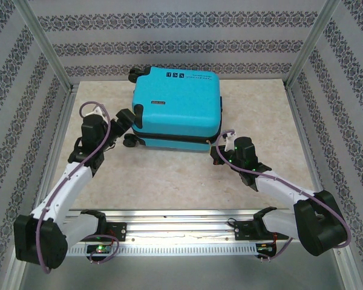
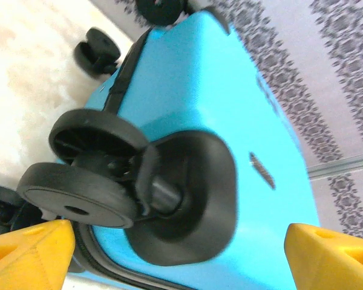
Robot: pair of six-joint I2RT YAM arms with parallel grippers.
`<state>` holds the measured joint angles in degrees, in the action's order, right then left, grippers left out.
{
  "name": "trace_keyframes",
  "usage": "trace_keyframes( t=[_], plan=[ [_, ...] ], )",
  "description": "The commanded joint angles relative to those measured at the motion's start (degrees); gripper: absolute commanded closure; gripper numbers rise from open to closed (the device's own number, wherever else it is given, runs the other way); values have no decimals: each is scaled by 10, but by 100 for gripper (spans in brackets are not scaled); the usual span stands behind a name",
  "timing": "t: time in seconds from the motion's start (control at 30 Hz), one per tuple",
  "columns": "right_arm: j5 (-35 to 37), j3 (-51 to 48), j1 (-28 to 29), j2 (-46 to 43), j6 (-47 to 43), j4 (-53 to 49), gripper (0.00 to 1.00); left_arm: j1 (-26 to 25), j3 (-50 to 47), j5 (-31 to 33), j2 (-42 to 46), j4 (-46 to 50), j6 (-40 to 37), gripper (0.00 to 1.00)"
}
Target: Pack the luggage
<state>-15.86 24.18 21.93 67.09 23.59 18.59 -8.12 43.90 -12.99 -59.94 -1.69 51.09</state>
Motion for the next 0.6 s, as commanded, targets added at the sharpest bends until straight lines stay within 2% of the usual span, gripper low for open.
trace_keyframes(
  t=[0.0,0.27,0.57],
  plan=[
    [1,-5,5,-12,-13,2,100,9,10,11,12,-13,0,10],
    [4,-8,5,-18,-13,3,100,8,18,-10,-36,-48,15,11],
    [4,-10,6,-27,-15,-4,100,23,34,6,-108,-115,33,14]
  ],
)
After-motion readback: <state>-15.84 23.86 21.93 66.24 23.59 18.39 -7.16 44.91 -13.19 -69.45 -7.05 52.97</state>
